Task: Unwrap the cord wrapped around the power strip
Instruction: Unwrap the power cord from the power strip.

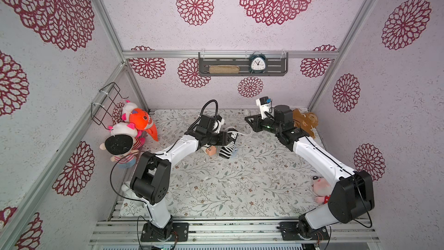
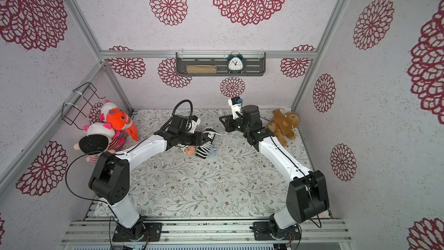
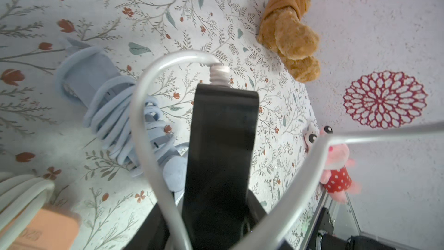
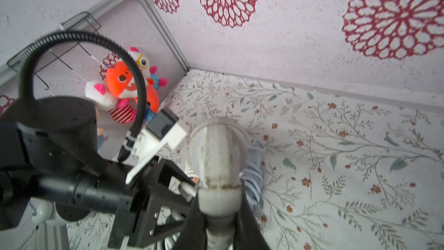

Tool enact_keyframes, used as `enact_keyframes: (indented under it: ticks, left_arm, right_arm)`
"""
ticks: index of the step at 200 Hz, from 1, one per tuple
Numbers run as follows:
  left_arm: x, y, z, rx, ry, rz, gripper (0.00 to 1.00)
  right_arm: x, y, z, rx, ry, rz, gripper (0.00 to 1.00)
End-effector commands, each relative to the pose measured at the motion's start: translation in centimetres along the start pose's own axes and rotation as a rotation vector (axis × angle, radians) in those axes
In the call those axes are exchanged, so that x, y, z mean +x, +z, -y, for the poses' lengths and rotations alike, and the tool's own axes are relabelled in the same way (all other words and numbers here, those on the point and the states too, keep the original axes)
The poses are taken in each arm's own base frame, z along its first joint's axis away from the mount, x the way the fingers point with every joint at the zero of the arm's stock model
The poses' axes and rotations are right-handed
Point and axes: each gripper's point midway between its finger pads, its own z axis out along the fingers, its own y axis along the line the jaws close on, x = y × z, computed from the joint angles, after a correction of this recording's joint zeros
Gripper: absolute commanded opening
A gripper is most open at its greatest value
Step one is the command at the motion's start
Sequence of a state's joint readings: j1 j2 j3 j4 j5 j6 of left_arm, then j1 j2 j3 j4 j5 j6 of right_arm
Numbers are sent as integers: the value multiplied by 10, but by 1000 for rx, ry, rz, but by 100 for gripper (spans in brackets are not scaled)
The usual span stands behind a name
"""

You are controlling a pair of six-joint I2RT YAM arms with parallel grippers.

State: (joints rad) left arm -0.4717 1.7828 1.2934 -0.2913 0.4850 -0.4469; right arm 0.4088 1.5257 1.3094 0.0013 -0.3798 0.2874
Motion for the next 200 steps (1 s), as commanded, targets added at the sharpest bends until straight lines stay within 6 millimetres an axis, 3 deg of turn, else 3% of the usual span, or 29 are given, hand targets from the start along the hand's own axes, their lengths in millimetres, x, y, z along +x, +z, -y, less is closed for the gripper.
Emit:
enact_keyframes:
  ticks: [1, 27, 58, 85, 123, 148, 169, 200]
  left_arm:
    - [5, -12, 35, 129, 148, -32, 0]
    - [14, -23, 61, 244, 210, -60, 0]
    - [18, -43, 86, 355, 260, -44, 0]
    - [17, -58, 96, 398, 283, -16, 0]
    - [-1, -63, 76, 351, 214, 58, 0]
    - [-13, -53, 63, 328, 159, 91, 0]
    - [-18, -43, 61, 330, 130, 96, 0]
    - [-23, -37, 54, 301, 102, 113, 0]
  right_arm:
    - [-23, 8, 19, 70, 27, 41, 0]
    - [-27, 32, 49, 139, 44, 7, 0]
    - [-6, 59, 82, 203, 57, -85, 0]
    - [19, 63, 101, 242, 73, -141, 0]
    - [66, 47, 122, 301, 108, -230, 0]
    - [100, 39, 113, 244, 155, -287, 1]
    - [112, 32, 100, 186, 176, -319, 19]
    - [99, 20, 85, 137, 172, -319, 68]
